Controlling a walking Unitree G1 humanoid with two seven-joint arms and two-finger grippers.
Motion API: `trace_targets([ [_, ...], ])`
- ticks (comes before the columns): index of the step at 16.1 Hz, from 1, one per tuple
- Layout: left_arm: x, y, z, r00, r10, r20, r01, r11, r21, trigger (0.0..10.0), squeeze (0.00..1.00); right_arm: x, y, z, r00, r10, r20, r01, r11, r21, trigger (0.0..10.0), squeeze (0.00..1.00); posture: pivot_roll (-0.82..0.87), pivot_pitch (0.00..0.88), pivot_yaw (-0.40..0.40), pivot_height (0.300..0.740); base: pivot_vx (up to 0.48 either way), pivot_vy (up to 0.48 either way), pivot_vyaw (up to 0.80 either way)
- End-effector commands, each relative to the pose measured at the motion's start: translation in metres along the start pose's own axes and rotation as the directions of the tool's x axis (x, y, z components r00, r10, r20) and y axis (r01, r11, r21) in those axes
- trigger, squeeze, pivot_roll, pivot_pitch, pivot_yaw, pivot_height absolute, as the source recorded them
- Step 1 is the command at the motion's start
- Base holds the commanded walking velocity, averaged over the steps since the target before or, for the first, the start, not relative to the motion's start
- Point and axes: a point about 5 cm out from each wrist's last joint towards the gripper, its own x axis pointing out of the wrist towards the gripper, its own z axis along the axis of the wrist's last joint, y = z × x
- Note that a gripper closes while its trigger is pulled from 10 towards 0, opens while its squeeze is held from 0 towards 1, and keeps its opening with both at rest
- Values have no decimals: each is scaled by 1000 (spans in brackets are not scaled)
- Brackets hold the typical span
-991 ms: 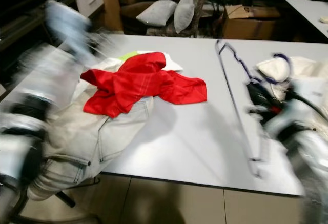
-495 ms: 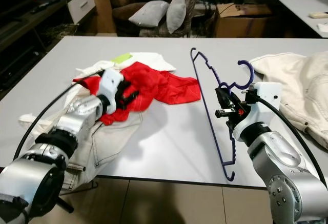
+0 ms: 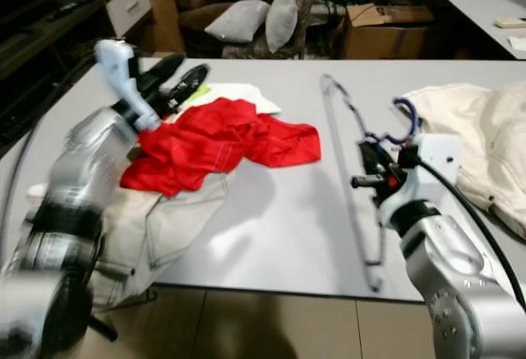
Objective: Hang hanger
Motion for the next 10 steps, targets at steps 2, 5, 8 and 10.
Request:
trace_targets([
  [2, -16, -15, -10, 996, 42, -76, -42, 999, -1, 10000, 1000, -1, 8, -2, 1000, -11, 0, 11, 994, -108, 10000, 0, -101, 0, 73, 740, 0, 0, 0],
  [5, -46, -36, -38, 979, 146, -143, -149, 989, -7, 10000, 1000, -3, 15, -9, 999, -46, -1, 45, 988, -146, 10000, 0, -100, 0, 75, 740, 0, 0, 0],
  [8, -51, -52, -46, 966, 175, -188, -179, 984, -5, 10000, 1000, -8, 20, -21, 997, -73, -12, 71, 992, -104, 10000, 0, -102, 0, 80, 740, 0, -96, 0],
  [10, -54, -61, -53, 961, 158, -227, -148, 987, 62, 10000, 1000, -8, 24, -23, 997, -80, -12, 79, 996, -44, 10000, 0, -109, 0, 88, 740, 0, -309, 0],
])
